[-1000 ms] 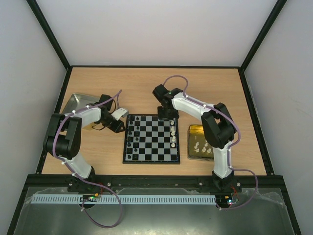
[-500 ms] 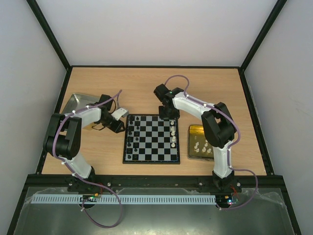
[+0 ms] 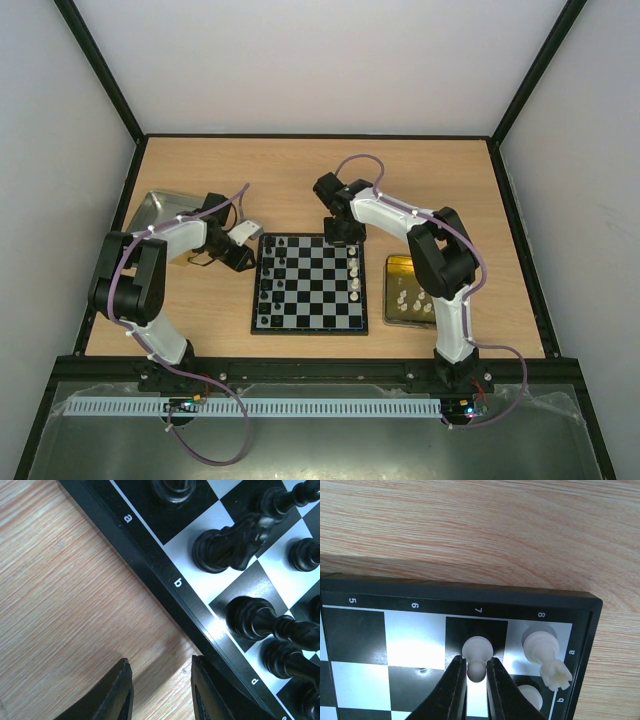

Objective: Set up the chess pieces on the board
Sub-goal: Place the chess piece on the chessboard, then pick up the chess piece from the storage box.

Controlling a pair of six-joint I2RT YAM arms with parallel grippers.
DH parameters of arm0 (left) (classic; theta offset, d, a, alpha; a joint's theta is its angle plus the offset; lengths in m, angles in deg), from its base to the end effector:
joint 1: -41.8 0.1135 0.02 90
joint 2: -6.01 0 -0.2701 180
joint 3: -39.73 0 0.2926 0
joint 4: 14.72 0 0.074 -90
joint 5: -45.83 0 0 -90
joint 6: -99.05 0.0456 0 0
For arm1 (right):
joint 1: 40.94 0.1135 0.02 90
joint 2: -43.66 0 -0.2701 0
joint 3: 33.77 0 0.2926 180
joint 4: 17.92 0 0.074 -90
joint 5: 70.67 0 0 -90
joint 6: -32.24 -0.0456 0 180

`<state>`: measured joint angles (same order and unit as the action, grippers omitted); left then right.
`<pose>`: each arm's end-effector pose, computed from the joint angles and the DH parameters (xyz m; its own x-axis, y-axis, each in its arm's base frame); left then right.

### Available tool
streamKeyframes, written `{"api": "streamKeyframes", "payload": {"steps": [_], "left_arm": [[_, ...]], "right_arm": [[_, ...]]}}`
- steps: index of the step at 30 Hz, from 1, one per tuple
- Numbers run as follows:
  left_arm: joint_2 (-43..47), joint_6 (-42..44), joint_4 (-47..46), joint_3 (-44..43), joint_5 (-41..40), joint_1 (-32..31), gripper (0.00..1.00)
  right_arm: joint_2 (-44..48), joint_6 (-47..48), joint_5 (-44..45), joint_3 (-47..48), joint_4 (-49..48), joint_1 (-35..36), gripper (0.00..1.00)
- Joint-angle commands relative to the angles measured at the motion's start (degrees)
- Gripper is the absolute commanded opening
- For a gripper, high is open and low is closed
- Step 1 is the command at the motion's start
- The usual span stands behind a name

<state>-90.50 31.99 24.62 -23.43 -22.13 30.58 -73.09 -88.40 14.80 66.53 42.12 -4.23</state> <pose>0.3200 -0.0809 0.1100 -0.7494 0.5170 -0.4136 0.6320 0.7449 -0.2140 0.3587 0.2719 0.1557 -0.9819 -0.0984 -0.1619 -0.1282 0.9743 0.1851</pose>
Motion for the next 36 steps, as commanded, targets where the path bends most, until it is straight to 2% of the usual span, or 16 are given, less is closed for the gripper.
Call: {"api": "streamKeyframes", "payload": {"steps": [1, 8, 12, 16, 26, 30, 36], "left_arm": [[-1.2, 0.5, 1.8, 2.3, 0.6, -0.2, 0.34], [-1.2, 0.5, 1.8, 2.3, 0.5, -0.2, 0.34], [-1.1, 0.5, 1.9, 2.2, 0.5, -0.2, 0.34], [-1.2, 0.5, 1.8, 2.2, 0.4, -0.2, 0.34], [-1.4, 0.3, 1.9, 2.2, -0.2, -0.2, 0.34], [-1.5, 0.3, 1.8, 2.1, -0.5, -0.2, 0.34], [-2.0, 0.1, 1.7, 2.2, -0.8, -0.2, 0.34]], "right_arm": [[-0.4, 0.4, 0.7, 1.9, 1.8, -0.3, 0.11], [-0.4, 0.3, 1.0, 1.9, 1.8, -0.4, 0.10], [0.1, 0.2, 1.6, 1.9, 2.1, -0.4, 0.14], [2.2, 0.0, 1.3, 2.0, 2.1, -0.4, 0.18], [10.7, -1.2, 0.2, 0.1, 1.2, -0.3, 0.20], [17.0, -2.8, 8.0, -5.8, 1.2, 0.1, 0.20], [33.7, -12.9, 16.0, -25.3, -6.8, 0.3, 0.20]]}}
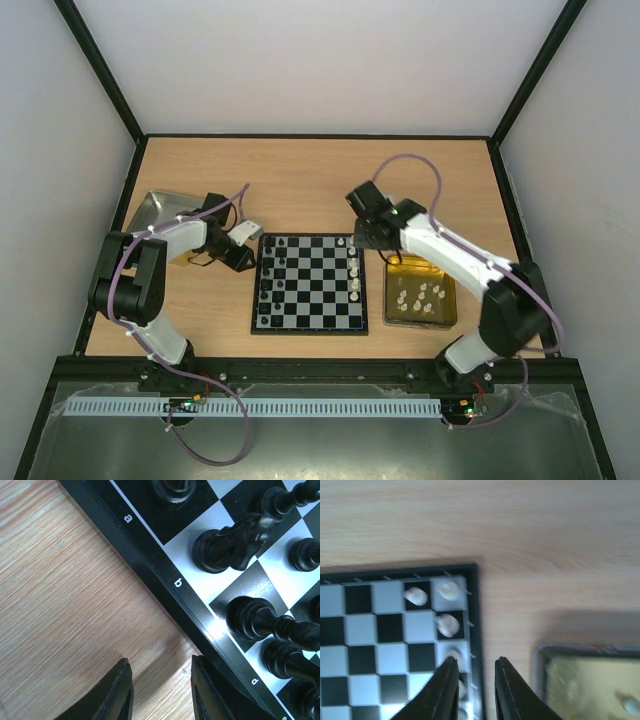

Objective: Set up the chess pieces on the board
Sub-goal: Pick up the chess piece from the storage box.

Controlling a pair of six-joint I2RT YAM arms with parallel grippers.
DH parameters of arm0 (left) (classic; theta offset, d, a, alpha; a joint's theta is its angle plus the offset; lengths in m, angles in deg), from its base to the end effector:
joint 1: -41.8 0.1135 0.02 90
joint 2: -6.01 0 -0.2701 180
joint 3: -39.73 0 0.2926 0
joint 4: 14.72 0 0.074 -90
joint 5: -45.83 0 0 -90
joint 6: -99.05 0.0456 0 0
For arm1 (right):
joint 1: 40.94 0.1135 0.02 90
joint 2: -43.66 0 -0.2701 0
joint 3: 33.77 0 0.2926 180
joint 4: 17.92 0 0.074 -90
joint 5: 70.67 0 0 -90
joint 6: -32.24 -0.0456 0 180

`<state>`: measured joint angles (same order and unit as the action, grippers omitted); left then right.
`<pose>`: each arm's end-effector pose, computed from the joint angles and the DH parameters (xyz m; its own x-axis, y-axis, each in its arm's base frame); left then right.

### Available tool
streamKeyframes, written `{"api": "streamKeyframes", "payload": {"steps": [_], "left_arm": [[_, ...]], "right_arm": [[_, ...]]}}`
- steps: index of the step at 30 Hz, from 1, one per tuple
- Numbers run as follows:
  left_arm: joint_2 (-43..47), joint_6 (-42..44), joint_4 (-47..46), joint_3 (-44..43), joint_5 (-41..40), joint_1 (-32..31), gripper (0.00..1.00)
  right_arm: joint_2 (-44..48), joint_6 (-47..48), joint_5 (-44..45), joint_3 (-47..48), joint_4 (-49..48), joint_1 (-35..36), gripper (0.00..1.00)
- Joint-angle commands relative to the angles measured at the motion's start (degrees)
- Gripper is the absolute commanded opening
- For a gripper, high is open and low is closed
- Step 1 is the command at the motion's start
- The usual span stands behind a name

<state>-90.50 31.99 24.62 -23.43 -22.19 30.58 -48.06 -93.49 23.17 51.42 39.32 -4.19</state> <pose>0.3200 -0.0809 0.1100 -0.7495 0.5172 -0.4133 0.6318 0.7453 -0.2131 0.2996 0.2199 0.2430 -0.9182 0.0415 -0.3939 -0.0456 0.9768 0.2093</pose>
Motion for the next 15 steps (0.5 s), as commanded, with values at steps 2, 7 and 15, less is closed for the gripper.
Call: {"api": "streamKeyframes", "payload": {"steps": [2, 7, 15], "left_arm": [[-2.1, 0.0, 1.9, 2.0, -0.7, -0.2, 0.34], [-2.1, -0.4, 1.9, 1.5, -1.1, -0.3, 0.34], [-2.1, -1.0, 1.4, 1.6, -1.8, -0.3, 0.34]], "right_arm": [[13.0, -12.1, 9.8, -16.4, -6.1, 0.5, 0.20], [23.0, -20.1, 8.1, -31.6, -11.8, 1.0, 0.20], [31.7, -25.7, 11.3, -42.0, -14.4, 2.5, 0.20]]}}
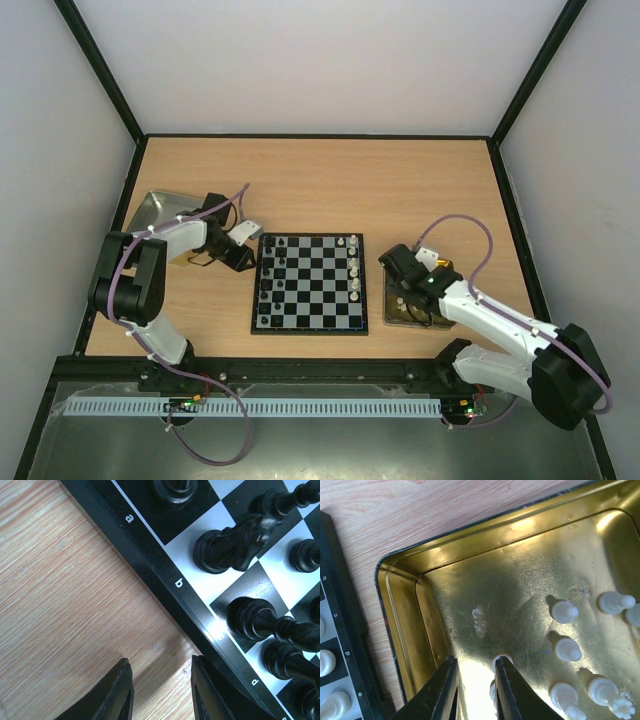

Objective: Set up the chess pieces on the board
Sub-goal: Pick up the chess piece from the storage box.

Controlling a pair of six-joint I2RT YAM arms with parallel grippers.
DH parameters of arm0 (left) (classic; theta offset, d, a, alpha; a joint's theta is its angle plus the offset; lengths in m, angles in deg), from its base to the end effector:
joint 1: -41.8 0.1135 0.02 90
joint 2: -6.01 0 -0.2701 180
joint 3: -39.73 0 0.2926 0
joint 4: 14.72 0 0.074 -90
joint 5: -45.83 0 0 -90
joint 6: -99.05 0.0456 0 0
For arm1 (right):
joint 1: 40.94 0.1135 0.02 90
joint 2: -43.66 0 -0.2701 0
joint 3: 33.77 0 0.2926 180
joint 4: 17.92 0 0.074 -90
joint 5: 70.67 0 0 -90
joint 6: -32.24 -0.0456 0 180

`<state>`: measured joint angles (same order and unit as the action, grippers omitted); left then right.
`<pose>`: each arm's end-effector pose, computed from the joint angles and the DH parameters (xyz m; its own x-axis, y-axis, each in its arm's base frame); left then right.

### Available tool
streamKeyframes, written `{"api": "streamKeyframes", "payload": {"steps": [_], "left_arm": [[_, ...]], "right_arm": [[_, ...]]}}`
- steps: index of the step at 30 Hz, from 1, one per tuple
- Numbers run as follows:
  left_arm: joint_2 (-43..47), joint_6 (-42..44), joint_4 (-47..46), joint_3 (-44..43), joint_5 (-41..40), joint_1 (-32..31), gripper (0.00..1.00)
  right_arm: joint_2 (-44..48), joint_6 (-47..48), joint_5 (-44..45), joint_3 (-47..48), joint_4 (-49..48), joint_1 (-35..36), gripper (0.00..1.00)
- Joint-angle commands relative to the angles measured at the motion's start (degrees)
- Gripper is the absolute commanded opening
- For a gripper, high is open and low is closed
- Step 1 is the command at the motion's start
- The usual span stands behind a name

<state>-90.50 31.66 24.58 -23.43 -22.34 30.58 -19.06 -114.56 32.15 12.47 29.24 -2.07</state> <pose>0.3201 -0.0808 0.1100 -0.7530 0.5132 -0.4117 0.6271 0.7492 -0.2130 0.1849 0.1361 0.1644 -0.8298 0.3791 -0.4095 0.2907 0.9201 0.2627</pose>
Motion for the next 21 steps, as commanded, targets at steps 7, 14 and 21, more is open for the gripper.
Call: {"api": "streamKeyframes", "payload": {"steps": [7, 14, 21], "left_arm": [[-2.3, -0.8, 1.7, 1.5, -2.0, -0.3, 0.34], [-2.7, -0.9, 1.6, 1.7, -2.2, -0.3, 0.34], [-3.5, -0.9, 1.6, 1.5, -2.2, -0.5, 0.34]], "right_arm": [[-0.3, -5.0, -0.7, -5.5, -7.3, 0.3, 0.18], [-1.1, -4.7, -1.2, -6.8, -8.1, -1.2, 0.17], [0.7, -2.1, 0.4, -4.5, -5.3, -3.6, 0.17]]}}
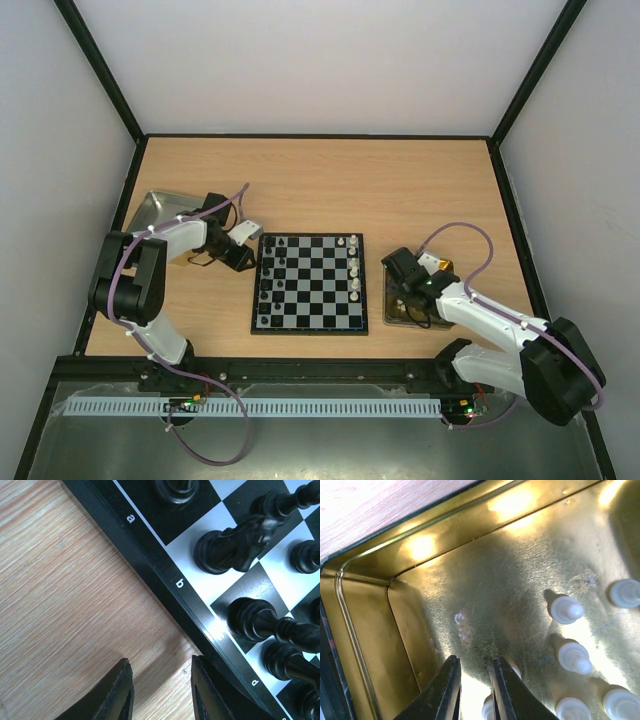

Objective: Set up the chess pieces on the board
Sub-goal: Pick up the chess piece from the storage box.

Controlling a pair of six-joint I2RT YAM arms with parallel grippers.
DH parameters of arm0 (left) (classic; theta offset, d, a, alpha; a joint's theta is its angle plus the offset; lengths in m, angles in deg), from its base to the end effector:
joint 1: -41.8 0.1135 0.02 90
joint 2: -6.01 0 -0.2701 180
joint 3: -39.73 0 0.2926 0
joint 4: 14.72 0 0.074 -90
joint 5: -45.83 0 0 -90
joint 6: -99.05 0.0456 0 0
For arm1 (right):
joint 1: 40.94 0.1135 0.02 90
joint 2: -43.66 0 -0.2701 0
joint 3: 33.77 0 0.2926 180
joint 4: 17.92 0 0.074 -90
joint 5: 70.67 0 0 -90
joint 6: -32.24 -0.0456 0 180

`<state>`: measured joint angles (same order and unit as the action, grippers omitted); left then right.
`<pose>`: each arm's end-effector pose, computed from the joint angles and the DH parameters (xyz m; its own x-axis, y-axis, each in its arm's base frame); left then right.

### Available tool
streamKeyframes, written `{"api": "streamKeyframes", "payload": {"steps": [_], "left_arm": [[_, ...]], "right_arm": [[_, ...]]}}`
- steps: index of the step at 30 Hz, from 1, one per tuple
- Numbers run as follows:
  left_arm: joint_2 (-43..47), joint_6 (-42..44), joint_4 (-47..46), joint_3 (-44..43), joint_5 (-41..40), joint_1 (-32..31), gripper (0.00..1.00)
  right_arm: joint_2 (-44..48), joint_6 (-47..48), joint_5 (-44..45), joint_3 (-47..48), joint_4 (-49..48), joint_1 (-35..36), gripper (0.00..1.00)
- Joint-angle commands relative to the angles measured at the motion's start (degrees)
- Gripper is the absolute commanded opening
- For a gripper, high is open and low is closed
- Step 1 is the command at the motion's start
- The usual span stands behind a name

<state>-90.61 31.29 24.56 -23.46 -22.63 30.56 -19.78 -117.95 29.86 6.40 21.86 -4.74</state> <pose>0.3203 -0.0807 0.1094 -0.7577 0.5095 -0.4078 0.6213 0.7543 -0.2120 0.1840 0.1243 0.1336 -0.8034 0.4691 -0.3667 0.3687 0.8755 0.3123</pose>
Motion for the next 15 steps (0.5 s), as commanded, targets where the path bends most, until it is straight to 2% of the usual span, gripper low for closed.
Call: {"api": "streamKeyframes", "payload": {"steps": [1, 7, 15], "left_arm": [[-3.5, -0.5, 1.6, 1.5, -1.9, -0.5, 0.34], [-3.8, -0.5, 1.6, 1.3, -2.0, -0.9, 0.34], [-3.9, -0.4, 1.7, 1.5, -2.1, -1.1, 0.34]], "right_arm": [[2.0, 1.5, 3.1, 2.0, 2.6, -1.1, 0.17], [3.1, 2.5, 4.7, 4.4, 5.5, -1.4, 0.18], [2.8, 1.9, 1.5, 3.0, 6.9, -1.4, 0.18]]}}
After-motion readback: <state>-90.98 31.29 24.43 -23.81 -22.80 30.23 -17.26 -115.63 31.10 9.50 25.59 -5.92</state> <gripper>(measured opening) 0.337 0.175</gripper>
